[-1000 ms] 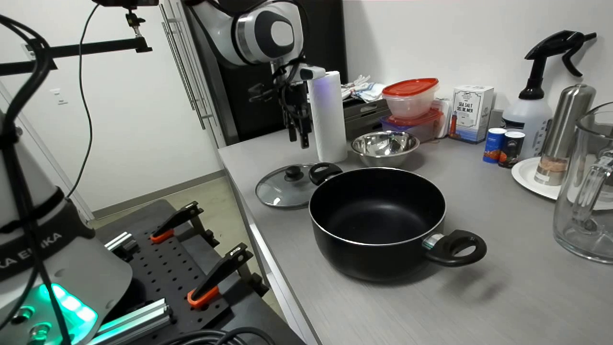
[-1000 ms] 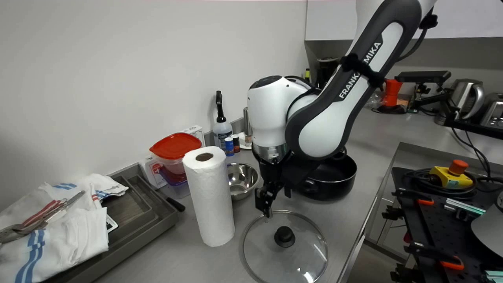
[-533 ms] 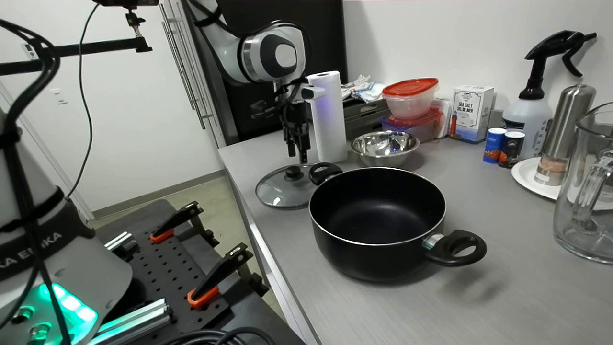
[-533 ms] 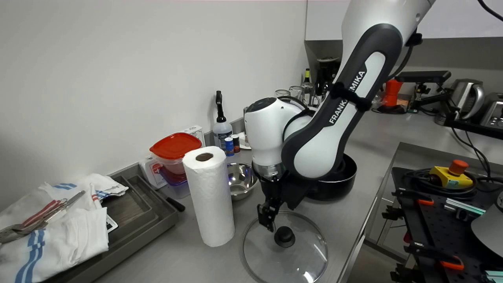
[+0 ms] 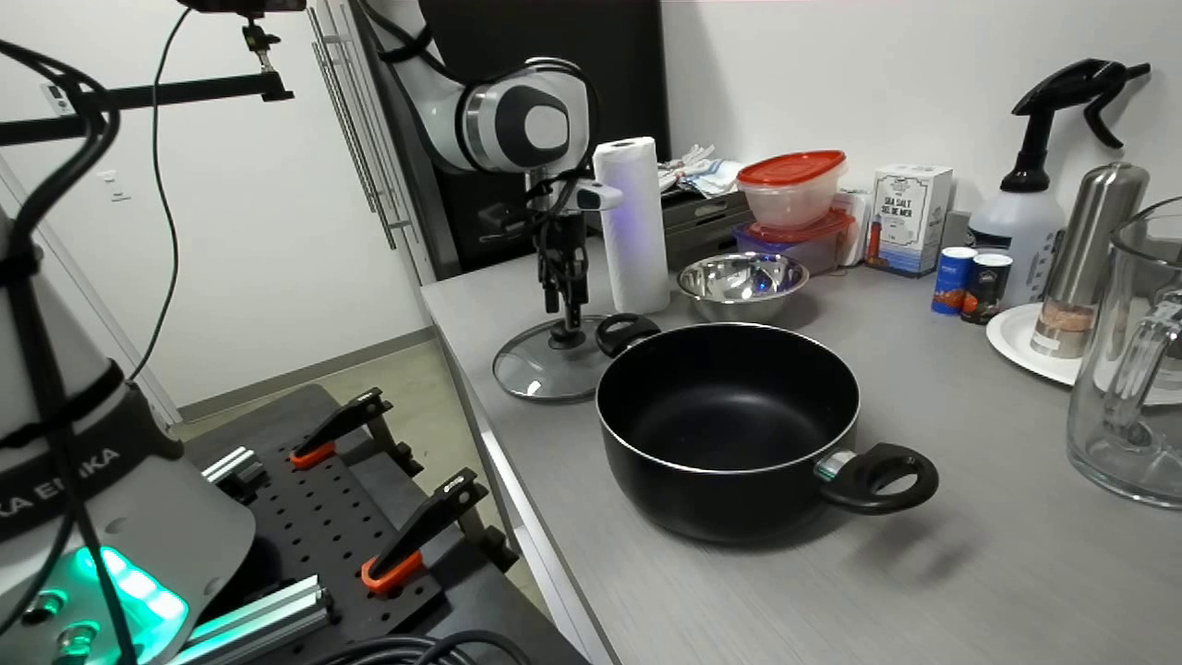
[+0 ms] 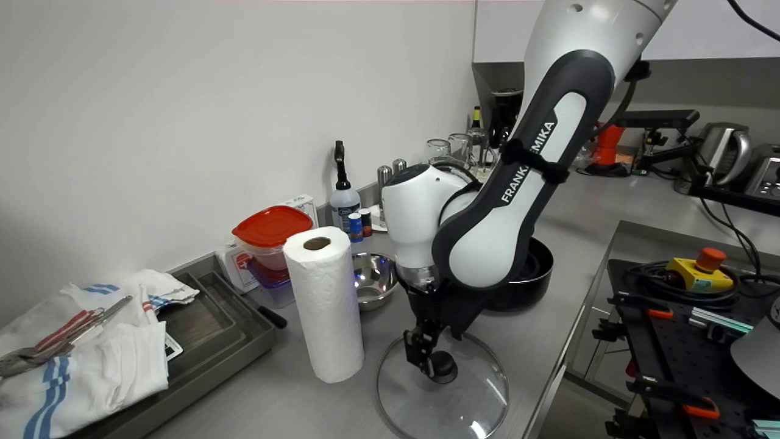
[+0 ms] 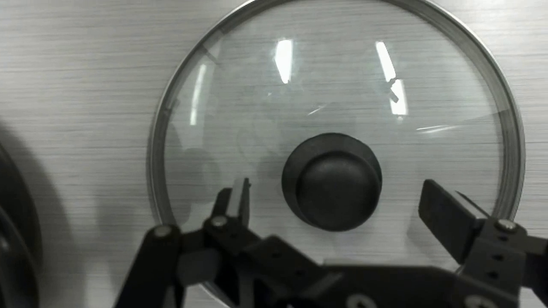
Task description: Put the lid on the pot
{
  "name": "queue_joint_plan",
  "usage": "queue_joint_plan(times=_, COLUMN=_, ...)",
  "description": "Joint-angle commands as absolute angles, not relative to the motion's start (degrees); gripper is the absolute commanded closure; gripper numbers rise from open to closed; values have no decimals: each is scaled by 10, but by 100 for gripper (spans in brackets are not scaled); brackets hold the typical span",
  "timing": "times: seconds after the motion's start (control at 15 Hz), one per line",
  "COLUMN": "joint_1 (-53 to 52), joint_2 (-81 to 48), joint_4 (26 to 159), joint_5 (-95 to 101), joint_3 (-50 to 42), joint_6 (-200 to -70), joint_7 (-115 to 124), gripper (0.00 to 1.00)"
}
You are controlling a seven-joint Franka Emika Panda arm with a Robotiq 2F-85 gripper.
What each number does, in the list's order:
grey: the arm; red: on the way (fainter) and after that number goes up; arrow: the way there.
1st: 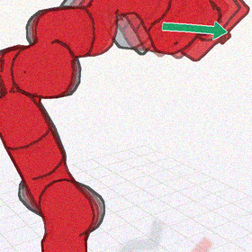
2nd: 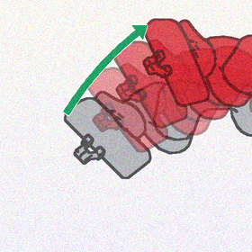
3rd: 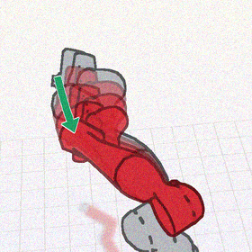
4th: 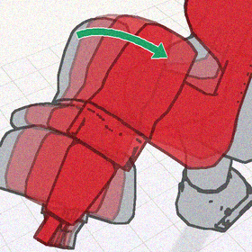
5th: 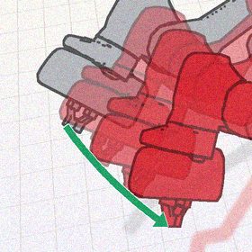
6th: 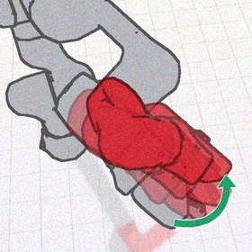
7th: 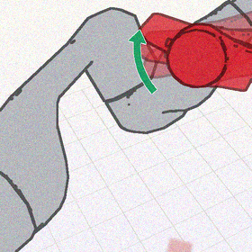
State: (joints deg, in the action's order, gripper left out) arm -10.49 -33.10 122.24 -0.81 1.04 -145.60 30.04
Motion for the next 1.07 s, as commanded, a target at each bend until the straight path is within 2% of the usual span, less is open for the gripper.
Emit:
queue_joint_plan(times=0.0, joint_1=-94, joint_2=-341, joint_4=1216, joint_5=-50, joint_3=23, joint_6=-1467, joint_7=254, gripper=0)
queue_joint_plan(times=0.73, joint_1=-82, joint_2=-367, joint_4=1195, joint_5=-83, joint_3=25, joint_6=-1462, joint_7=210, gripper=0)
queue_joint_plan(times=0.8, joint_1=-82, joint_2=-367, joint_4=1195, joint_5=-83, joint_3=26, joint_6=-1462, joint_7=209, gripper=3)
queue_joint_plan(times=0.87, joint_1=-81, joint_2=-368, joint_4=1194, joint_5=-84, joint_3=26, joint_6=-1462, joint_7=207, gripper=26)
queue_joint_plan(times=1.0, joint_1=-81, joint_2=-369, joint_4=1195, joint_5=-84, joint_3=27, joint_6=-1463, joint_7=203, gripper=31)
